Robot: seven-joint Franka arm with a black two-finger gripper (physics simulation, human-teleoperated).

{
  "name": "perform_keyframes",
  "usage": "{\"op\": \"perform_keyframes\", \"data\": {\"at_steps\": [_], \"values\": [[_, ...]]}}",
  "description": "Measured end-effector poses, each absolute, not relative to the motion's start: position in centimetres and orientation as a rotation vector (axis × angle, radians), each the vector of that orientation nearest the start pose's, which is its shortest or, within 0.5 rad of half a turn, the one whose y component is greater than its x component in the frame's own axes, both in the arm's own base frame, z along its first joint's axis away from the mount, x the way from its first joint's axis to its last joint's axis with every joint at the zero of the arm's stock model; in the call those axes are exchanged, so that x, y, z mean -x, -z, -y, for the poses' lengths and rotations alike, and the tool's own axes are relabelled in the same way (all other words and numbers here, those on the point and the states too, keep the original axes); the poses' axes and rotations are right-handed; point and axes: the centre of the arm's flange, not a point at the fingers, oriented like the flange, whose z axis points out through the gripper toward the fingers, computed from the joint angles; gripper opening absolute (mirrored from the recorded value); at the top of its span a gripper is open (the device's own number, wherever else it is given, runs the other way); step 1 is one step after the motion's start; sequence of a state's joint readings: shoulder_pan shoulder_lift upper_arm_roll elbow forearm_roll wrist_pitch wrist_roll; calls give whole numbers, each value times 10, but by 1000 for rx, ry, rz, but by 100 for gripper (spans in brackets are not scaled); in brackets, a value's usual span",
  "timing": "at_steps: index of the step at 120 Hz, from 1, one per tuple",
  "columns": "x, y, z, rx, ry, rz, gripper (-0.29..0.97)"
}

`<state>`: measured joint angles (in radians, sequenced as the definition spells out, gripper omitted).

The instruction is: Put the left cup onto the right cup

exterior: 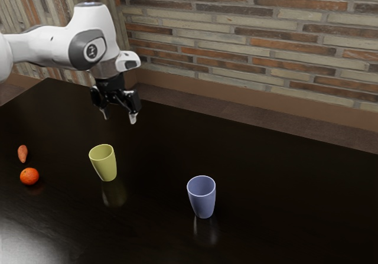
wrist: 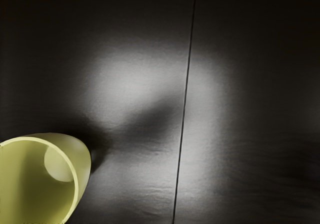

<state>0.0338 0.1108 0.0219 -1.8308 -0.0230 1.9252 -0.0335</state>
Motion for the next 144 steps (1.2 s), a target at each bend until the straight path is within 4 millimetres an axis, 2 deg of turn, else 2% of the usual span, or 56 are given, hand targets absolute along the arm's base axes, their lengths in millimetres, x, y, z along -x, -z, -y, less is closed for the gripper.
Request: {"op": "perform_keyframes", "data": {"at_steps": [20, 57, 68, 93, 114, 144], "values": [[-575, -453, -41, 3154, -1, 186, 66], [-578, -437, -65, 3144, 15, 202, 66], [-577, -431, -65, 3143, 1, 160, 66], [-561, -403, -62, 3146, -67, 73, 66], [-547, -397, -61, 3148, -47, 28, 66], [-552, -380, -63, 3148, -42, -10, 66]]}}
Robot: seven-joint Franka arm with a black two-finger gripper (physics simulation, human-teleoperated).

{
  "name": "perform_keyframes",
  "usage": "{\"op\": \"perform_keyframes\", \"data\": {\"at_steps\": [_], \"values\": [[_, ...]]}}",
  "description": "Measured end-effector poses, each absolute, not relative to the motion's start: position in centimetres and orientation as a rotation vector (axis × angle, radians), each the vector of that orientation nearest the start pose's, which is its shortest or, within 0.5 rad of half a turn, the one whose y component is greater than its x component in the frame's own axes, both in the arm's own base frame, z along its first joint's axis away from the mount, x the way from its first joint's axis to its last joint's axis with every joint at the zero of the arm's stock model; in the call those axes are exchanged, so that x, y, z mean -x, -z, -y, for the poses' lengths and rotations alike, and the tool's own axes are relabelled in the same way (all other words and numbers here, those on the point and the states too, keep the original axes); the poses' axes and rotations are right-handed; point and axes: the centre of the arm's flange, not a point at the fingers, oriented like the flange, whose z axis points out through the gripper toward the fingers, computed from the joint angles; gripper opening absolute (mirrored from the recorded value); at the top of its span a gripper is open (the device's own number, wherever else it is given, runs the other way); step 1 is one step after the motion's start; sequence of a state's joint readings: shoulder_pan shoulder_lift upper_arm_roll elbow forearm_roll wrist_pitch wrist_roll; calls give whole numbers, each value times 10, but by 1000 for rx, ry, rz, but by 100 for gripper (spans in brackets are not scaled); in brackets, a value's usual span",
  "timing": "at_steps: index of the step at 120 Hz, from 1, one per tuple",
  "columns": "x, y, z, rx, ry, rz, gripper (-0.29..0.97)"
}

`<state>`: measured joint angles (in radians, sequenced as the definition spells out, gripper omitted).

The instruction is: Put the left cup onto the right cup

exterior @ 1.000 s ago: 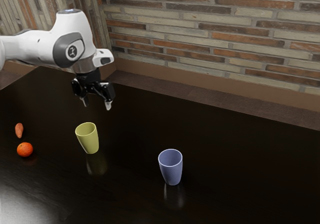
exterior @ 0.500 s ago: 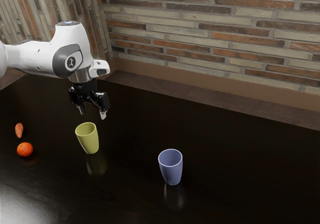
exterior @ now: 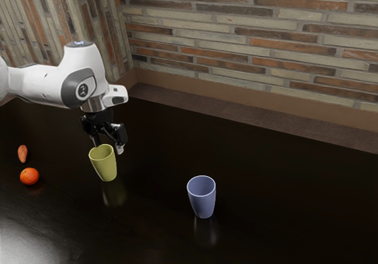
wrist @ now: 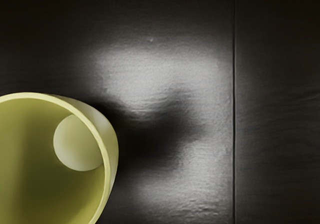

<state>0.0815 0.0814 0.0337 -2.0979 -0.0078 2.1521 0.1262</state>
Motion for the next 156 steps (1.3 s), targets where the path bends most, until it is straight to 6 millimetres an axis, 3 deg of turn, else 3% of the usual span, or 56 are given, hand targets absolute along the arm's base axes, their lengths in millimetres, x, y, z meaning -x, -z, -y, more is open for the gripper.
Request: {"op": "perform_keyframes", "data": {"at_steps": [84, 126, 156], "values": [[-563, -324, -77, 3156, -95, -25, 62], [-564, -319, -79, 3157, -98, -18, 28], [-563, -319, -87, 3155, -96, 8, 11]]}}
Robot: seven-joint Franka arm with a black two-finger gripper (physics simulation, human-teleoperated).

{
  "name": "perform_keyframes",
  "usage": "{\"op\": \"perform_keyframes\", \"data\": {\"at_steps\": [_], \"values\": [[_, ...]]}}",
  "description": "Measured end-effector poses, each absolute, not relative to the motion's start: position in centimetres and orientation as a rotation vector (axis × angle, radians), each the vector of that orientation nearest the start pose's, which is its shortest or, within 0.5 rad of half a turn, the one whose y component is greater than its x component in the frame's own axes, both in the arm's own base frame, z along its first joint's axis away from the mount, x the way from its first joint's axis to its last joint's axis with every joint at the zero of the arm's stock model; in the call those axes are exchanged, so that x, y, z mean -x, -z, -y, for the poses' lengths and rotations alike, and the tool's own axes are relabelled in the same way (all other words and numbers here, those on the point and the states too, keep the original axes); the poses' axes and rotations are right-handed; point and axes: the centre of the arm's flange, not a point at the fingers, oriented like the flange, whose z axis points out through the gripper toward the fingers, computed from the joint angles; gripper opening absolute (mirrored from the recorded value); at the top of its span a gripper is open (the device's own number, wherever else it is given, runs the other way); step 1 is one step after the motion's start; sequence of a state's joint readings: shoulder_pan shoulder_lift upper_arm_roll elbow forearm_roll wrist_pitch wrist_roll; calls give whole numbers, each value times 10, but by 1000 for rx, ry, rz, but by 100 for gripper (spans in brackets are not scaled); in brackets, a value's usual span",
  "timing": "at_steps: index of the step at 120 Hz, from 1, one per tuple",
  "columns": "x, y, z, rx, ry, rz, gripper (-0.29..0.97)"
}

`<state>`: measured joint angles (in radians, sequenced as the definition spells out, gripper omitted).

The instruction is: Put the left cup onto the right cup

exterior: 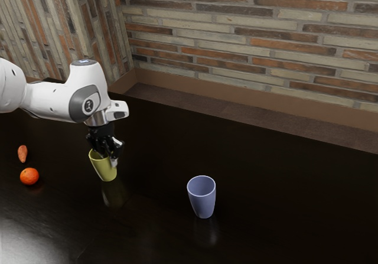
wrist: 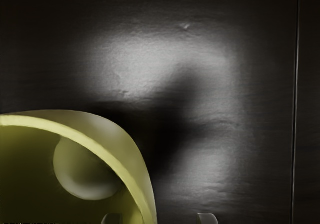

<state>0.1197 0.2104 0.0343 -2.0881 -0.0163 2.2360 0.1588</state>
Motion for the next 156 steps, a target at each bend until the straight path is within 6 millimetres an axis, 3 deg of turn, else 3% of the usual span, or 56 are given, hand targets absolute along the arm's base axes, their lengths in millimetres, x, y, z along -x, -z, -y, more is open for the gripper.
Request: {"op": "perform_keyframes", "data": {"at_steps": [23, 48, 88, 126, 156], "values": [[-563, -319, -87, 3152, -96, 11, -2], [-562, -328, -88, 3147, -73, 15, -8], [-559, -377, -81, 3132, 44, 0, -10], [-553, -429, -31, 3126, 120, -131, -11], [-541, -461, 32, 3117, 154, -311, -11]]}}
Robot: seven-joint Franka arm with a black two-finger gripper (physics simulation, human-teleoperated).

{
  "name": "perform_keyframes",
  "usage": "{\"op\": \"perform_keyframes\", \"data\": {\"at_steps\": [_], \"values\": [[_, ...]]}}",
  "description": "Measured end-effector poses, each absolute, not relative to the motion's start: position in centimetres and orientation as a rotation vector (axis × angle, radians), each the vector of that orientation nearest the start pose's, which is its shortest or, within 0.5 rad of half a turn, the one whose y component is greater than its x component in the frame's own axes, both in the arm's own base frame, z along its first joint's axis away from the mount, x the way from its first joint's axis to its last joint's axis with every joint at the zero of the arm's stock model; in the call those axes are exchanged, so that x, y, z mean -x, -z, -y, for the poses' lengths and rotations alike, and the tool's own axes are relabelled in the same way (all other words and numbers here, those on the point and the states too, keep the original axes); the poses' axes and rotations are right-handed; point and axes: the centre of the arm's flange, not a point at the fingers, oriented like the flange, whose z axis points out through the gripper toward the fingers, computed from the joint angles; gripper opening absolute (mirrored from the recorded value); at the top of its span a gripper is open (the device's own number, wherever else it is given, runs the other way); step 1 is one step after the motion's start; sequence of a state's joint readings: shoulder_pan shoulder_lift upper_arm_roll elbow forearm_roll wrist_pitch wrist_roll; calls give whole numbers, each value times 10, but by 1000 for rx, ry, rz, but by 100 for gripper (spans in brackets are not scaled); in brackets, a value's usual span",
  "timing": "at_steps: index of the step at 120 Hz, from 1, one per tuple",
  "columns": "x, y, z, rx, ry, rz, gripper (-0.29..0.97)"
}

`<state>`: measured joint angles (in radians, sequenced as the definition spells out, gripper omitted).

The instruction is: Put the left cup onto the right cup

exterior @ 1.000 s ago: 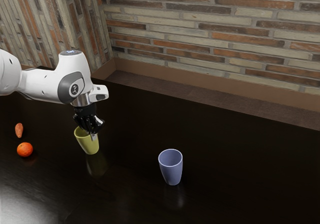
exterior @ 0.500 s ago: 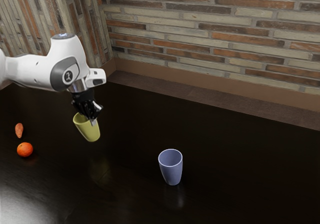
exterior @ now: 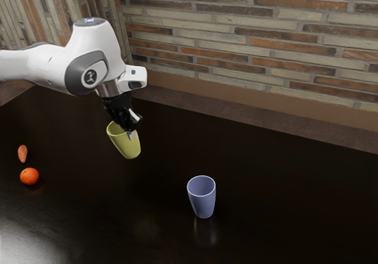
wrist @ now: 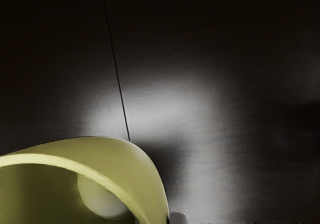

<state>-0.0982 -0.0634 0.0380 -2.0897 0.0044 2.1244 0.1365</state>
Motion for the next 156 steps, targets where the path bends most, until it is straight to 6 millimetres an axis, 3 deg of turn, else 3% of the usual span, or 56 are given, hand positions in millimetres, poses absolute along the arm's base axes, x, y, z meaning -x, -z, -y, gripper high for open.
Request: {"op": "perform_keyframes", "data": {"at_steps": [17, 45, 79, 98, 156], "values": [[-530, -474, 69, 3108, 158, -423, -11], [-522, -480, 107, 3095, 144, -537, -11], [-520, -490, 170, 3062, 174, -713, -11], [-513, -486, 202, 3041, 164, -802, -11], [-507, -473, 259, 3013, 139, -951, -11]]}}
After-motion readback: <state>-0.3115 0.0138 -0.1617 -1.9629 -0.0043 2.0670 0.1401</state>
